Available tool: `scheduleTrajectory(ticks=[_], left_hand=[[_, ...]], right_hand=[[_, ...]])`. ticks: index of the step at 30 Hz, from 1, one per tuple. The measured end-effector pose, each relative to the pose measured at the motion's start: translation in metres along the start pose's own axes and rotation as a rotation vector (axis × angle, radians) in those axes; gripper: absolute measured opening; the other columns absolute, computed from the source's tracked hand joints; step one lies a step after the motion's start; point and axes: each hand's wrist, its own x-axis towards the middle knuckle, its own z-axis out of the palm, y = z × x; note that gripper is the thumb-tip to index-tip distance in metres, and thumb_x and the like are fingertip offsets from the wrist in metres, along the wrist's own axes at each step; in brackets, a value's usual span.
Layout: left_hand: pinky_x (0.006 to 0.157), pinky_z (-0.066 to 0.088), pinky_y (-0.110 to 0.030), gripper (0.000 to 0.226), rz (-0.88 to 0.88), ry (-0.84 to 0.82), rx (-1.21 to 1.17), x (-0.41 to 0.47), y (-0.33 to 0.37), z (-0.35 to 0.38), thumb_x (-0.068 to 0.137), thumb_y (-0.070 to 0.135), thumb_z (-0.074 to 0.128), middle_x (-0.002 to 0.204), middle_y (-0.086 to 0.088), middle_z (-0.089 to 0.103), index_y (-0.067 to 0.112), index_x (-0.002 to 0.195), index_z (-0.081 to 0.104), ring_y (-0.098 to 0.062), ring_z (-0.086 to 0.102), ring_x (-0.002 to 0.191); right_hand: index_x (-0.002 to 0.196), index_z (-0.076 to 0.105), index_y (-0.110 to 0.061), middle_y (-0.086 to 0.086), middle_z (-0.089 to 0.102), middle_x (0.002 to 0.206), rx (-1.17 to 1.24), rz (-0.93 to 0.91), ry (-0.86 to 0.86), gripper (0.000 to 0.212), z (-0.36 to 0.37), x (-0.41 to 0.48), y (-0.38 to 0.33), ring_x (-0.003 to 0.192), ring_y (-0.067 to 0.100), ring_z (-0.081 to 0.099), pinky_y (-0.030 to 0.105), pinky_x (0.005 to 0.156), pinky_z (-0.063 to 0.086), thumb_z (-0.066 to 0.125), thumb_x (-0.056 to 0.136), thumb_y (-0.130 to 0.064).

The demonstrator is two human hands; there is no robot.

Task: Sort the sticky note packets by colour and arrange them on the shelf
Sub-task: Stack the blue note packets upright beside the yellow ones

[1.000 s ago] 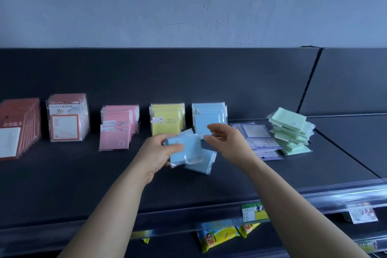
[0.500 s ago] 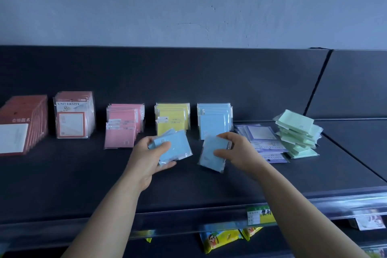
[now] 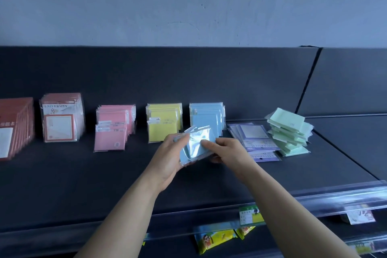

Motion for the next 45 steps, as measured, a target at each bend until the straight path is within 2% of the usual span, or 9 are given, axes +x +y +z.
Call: scheduleTrajectory(ticks=[4, 7, 10, 15, 19, 23, 29, 35, 45], left_hand=[[0.089, 0.049, -0.039, 0.029, 0.052, -0.045, 0.391, 0.005, -0.006, 0.0, 0.094, 0.012, 0.056, 0.116, -0.007, 0.058, 0.021, 0.118, 0.043, -0.025, 0.059, 0.103], [0.073, 0.041, -0.028, 0.035, 0.109, -0.086, 0.596, 0.009, -0.003, 0.001, 0.095, 0.013, 0.051, 0.107, -0.001, 0.052, 0.029, 0.12, 0.033, -0.015, 0.049, 0.083], [0.069, 0.038, -0.028, 0.043, 0.096, -0.087, 0.769, 0.015, -0.003, 0.005, 0.094, 0.011, 0.046, 0.104, 0.0, 0.048, 0.032, 0.125, 0.025, -0.017, 0.045, 0.076], [0.055, 0.034, -0.024, 0.045, 0.007, -0.083, 0.873, 0.022, -0.015, 0.008, 0.096, 0.01, 0.042, 0.089, -0.003, 0.046, 0.03, 0.13, 0.02, -0.014, 0.042, 0.066], [0.053, 0.036, -0.02, 0.039, 0.038, -0.023, 0.853, 0.028, -0.015, 0.007, 0.096, 0.012, 0.045, 0.095, -0.001, 0.05, 0.028, 0.126, 0.025, -0.012, 0.045, 0.067], [0.065, 0.041, -0.016, 0.035, 0.14, 0.145, 0.684, 0.044, -0.011, 0.013, 0.091, 0.014, 0.062, 0.115, 0.005, 0.056, 0.019, 0.119, 0.041, -0.009, 0.055, 0.094], [0.081, 0.041, -0.022, 0.037, 0.23, 0.258, 0.773, 0.076, -0.013, 0.028, 0.089, 0.016, 0.067, 0.121, 0.0, 0.061, 0.013, 0.124, 0.056, -0.014, 0.057, 0.101], [0.085, 0.036, -0.021, 0.053, 0.193, 0.283, 0.877, 0.091, -0.022, 0.029, 0.092, 0.022, 0.064, 0.137, -0.003, 0.052, 0.014, 0.141, 0.046, -0.02, 0.052, 0.12], [0.104, 0.045, -0.038, 0.058, 0.153, 0.15, 0.771, 0.097, -0.027, 0.02, 0.089, 0.027, 0.067, 0.139, 0.002, 0.054, 0.019, 0.142, 0.047, -0.015, 0.052, 0.125]], right_hand=[[0.097, 0.071, -0.013, 0.009, 0.073, 0.098, -0.052, -0.087, -0.056, 0.014, -0.001, -0.002, 0.0, 0.086, 0.016, 0.068, 0.035, 0.087, 0.054, 0.073, 0.084, -0.017], [0.108, 0.064, -0.019, 0.008, 0.072, 0.103, -0.032, -0.124, -0.07, 0.033, -0.01, 0.001, -0.002, 0.093, 0.021, 0.068, 0.032, 0.087, 0.055, 0.076, 0.079, -0.009], [0.111, 0.06, -0.017, 0.011, 0.069, 0.102, -0.332, -0.138, -0.024, 0.038, -0.013, 0.005, 0.0, 0.083, 0.023, 0.064, 0.037, 0.082, 0.053, 0.077, 0.077, -0.022], [0.124, 0.045, -0.02, 0.001, 0.062, 0.108, -0.587, -0.118, -0.083, 0.037, -0.012, 0.002, 0.005, 0.095, 0.02, 0.06, 0.026, 0.073, 0.047, 0.059, 0.091, -0.016], [0.115, 0.054, -0.012, 0.003, 0.065, 0.107, -0.522, -0.123, -0.012, 0.029, -0.014, 0.01, 0.007, 0.1, 0.022, 0.062, 0.035, 0.086, 0.05, 0.062, 0.088, -0.015], [0.103, 0.06, -0.008, 0.006, 0.069, 0.098, -0.436, -0.092, 0.087, 0.017, -0.02, 0.022, 0.001, 0.088, 0.023, 0.064, 0.035, 0.077, 0.05, 0.063, 0.088, -0.015], [0.085, 0.046, -0.009, 0.007, 0.051, 0.085, -0.556, -0.036, 0.174, 0.013, -0.022, 0.047, -0.006, 0.07, 0.02, 0.046, 0.026, 0.055, 0.035, 0.054, 0.092, -0.016], [0.123, 0.043, -0.012, 0.01, 0.041, 0.124, -0.66, 0.061, 0.109, 0.033, -0.019, 0.062, 0.003, 0.109, 0.028, 0.049, 0.038, 0.092, 0.043, 0.051, 0.093, -0.025], [0.118, 0.041, -0.019, -0.004, 0.055, 0.109, -0.479, 0.033, 0.113, 0.038, -0.025, 0.052, 0.004, 0.088, 0.012, 0.054, 0.014, 0.055, 0.037, 0.061, 0.087, -0.012]])
